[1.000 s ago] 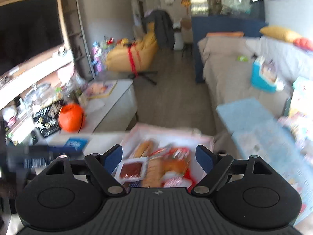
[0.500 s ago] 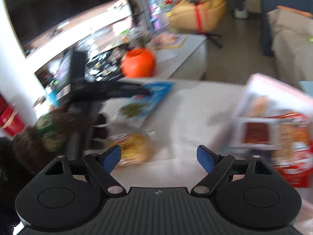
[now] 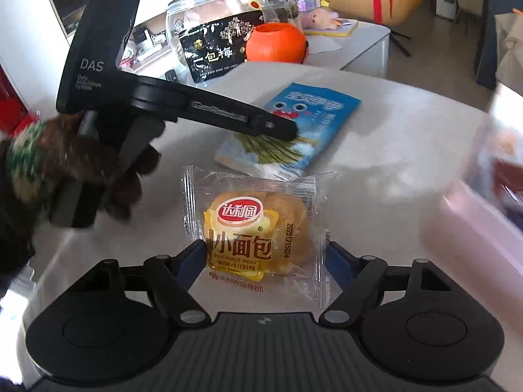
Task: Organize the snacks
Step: 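Grasp the yellow bread pack with the right gripper while the left approaches the blue seaweed bag, then grasp the blue seaweed bag with the left gripper while the right holds the bread pack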
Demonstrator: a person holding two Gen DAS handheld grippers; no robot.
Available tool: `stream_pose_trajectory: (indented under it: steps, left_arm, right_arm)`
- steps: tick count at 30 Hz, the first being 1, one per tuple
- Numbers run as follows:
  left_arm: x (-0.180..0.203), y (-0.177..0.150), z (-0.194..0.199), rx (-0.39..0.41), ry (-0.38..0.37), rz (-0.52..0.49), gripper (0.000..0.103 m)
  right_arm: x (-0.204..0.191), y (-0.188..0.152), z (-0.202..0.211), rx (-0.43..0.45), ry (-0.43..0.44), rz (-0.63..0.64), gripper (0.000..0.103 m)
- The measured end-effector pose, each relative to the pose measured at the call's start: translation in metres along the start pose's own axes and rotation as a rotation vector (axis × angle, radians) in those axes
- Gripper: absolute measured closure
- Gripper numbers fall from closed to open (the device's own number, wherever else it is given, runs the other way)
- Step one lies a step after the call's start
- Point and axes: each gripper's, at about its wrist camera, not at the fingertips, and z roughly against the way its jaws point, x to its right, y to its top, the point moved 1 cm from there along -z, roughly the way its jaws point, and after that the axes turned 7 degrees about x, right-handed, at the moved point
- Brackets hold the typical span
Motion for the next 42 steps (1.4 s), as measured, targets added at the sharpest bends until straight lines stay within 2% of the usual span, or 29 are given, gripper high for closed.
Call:
stream_pose_trajectory:
  steps: [4, 7, 9, 10, 12, 13, 16, 22, 26, 30, 32, 34, 35, 37, 39, 41, 42]
  left_arm:
    - [0.036, -0.018, 0.008, -0.051, -0.114, -0.078, 0.044]
    - [0.060, -0.030, 0.016, -0.089, -0.175, -0.143, 0.044]
    - [0.071, -0.033, 0.022, -0.088, -0.126, -0.160, 0.044]
    - [0.078, -0.033, 0.026, -0.074, -0.067, -0.170, 0.046]
    - [0.094, -0.029, 0.038, -0.014, 0.038, -0.215, 0.047]
    - [0.103, -0.027, 0.043, 0.013, 0.055, -0.231, 0.046]
    - [0.122, -0.022, 0.045, 0.035, 0.052, -0.249, 0.045]
    - [0.155, -0.039, 0.013, -0.068, 0.096, -0.330, 0.045]
    - [0.165, -0.047, 0.006, -0.092, 0.119, -0.376, 0.033]
    - [0.167, -0.046, 0.001, -0.114, 0.087, -0.349, 0.015]
    - [0.165, -0.044, 0.002, -0.109, 0.066, -0.324, 0.013]
    - [0.162, -0.041, 0.008, -0.081, 0.056, -0.294, 0.019]
    - [0.159, -0.040, 0.012, -0.062, 0.070, -0.293, 0.021]
    - [0.156, -0.039, 0.014, -0.037, 0.149, -0.326, 0.024]
    - [0.148, -0.039, 0.011, -0.052, 0.210, -0.333, 0.024]
    - [0.136, -0.040, 0.004, -0.089, 0.232, -0.303, 0.024]
    - [0.134, -0.040, 0.002, -0.084, 0.241, -0.314, 0.019]
  right_arm:
    - [0.020, -0.030, 0.040, 0.003, -0.046, -0.053, 0.026]
    - [0.040, -0.051, 0.070, 0.018, -0.128, -0.076, 0.026]
    - [0.058, -0.065, 0.090, 0.022, -0.167, -0.111, 0.025]
    - [0.065, -0.070, 0.097, 0.025, -0.180, -0.125, 0.025]
    - [0.076, -0.083, 0.109, 0.035, -0.226, -0.147, 0.021]
    - [0.081, -0.088, 0.114, 0.043, -0.247, -0.161, 0.020]
    - [0.088, -0.106, 0.127, 0.099, -0.277, -0.207, 0.017]
    - [0.094, -0.127, 0.126, 0.211, -0.276, -0.295, 0.010]
    - [0.087, -0.133, 0.121, 0.234, -0.294, -0.246, 0.005]
    - [0.079, -0.131, 0.114, 0.226, -0.320, -0.196, 0.003]
    - [0.079, -0.131, 0.114, 0.225, -0.324, -0.189, 0.003]
    - [0.079, -0.131, 0.114, 0.228, -0.322, -0.191, 0.003]
    - [0.080, -0.132, 0.114, 0.230, -0.321, -0.194, 0.003]
    - [0.079, -0.133, 0.115, 0.233, -0.323, -0.194, 0.003]
    - [0.078, -0.133, 0.115, 0.235, -0.328, -0.192, 0.003]
    - [0.078, -0.133, 0.114, 0.234, -0.331, -0.189, 0.003]
    - [0.078, -0.134, 0.114, 0.235, -0.331, -0.189, 0.003]
